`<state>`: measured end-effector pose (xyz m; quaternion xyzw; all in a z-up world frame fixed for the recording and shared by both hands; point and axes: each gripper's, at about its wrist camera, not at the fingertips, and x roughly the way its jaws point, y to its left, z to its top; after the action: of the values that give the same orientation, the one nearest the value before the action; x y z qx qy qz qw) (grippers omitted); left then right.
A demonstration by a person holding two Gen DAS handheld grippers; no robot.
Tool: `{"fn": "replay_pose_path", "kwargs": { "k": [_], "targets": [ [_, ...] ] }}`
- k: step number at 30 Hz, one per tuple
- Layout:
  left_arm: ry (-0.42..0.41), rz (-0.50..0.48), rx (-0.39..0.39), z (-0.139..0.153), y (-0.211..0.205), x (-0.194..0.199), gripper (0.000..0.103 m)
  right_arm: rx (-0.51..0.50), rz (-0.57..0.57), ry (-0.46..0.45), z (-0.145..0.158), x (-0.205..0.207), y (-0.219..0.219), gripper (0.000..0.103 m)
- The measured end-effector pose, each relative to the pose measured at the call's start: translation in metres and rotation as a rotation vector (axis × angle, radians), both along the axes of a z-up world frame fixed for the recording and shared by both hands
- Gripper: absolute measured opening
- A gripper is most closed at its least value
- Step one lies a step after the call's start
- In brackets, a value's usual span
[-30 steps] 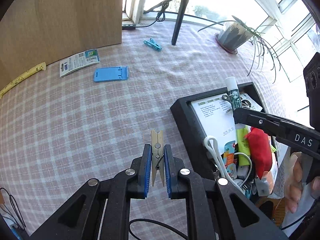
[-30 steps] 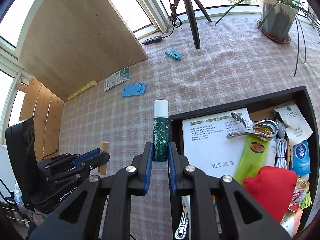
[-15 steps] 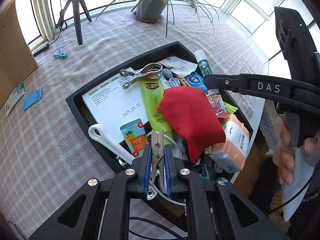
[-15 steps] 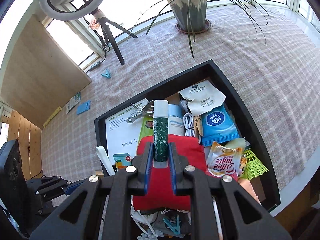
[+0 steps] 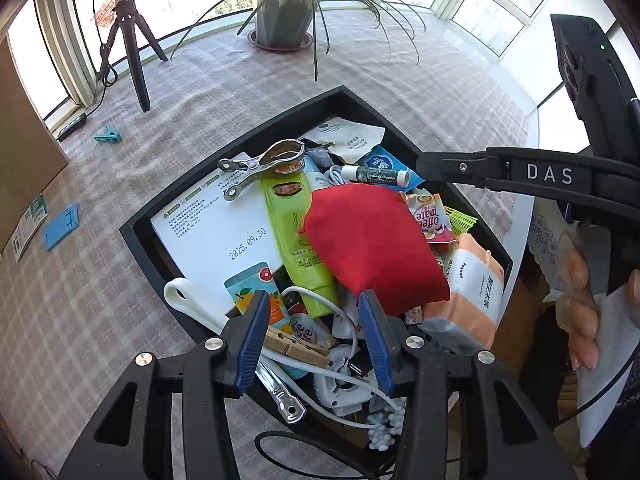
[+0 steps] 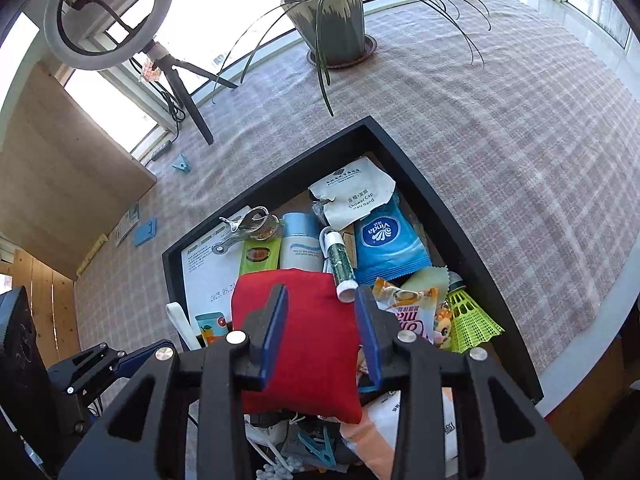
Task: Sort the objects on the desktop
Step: 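Carry the clothespin and glue stick over the black tray and open both tools, then grasp the blue phone stand with the left tool while the right tool grasps the teal clothespin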
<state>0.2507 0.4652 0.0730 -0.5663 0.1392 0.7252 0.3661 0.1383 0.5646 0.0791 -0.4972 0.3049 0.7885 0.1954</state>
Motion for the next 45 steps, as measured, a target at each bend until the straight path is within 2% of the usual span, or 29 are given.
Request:
{"fn": "replay_pose_path", "kwargs": {
  "k": [6,11,15,23,27,30,35,45],
  "targets": [
    [0.021,0.037,0.008,0.004,-0.022,-0.018,0.043,-0.003,0.053,0.007,0.007,-0.021,-0.014,0.037],
    [0.030,0.094,0.001,0.001,-0.056,-0.051,0.043,-0.026,0.117,0.020,0.010,-0.050,-0.034,0.045],
    [0.064,0.141,-0.040,-0.006,-0.089,-0.082,0.043,-0.019,0.184,0.015,0.012,-0.080,-0.053,0.045],
    [0.074,0.153,-0.079,-0.027,-0.139,-0.149,0.045,0.032,0.327,-0.006,0.011,-0.158,-0.093,0.048],
    [0.083,0.148,-0.116,-0.040,-0.153,-0.186,0.046,0.020,0.370,-0.022,0.000,-0.204,-0.099,0.048],
    [0.063,0.145,-0.128,-0.053,-0.161,-0.216,0.051,-0.033,0.388,-0.029,-0.012,-0.237,-0.096,0.048],
    [0.053,0.157,-0.158,-0.080,-0.164,-0.260,0.051,-0.093,0.388,-0.071,-0.041,-0.286,-0.090,0.049],
    [-0.026,0.095,-0.145,-0.122,-0.144,-0.302,0.052,-0.038,0.406,-0.109,-0.089,-0.356,-0.079,0.049]
  ]
}}
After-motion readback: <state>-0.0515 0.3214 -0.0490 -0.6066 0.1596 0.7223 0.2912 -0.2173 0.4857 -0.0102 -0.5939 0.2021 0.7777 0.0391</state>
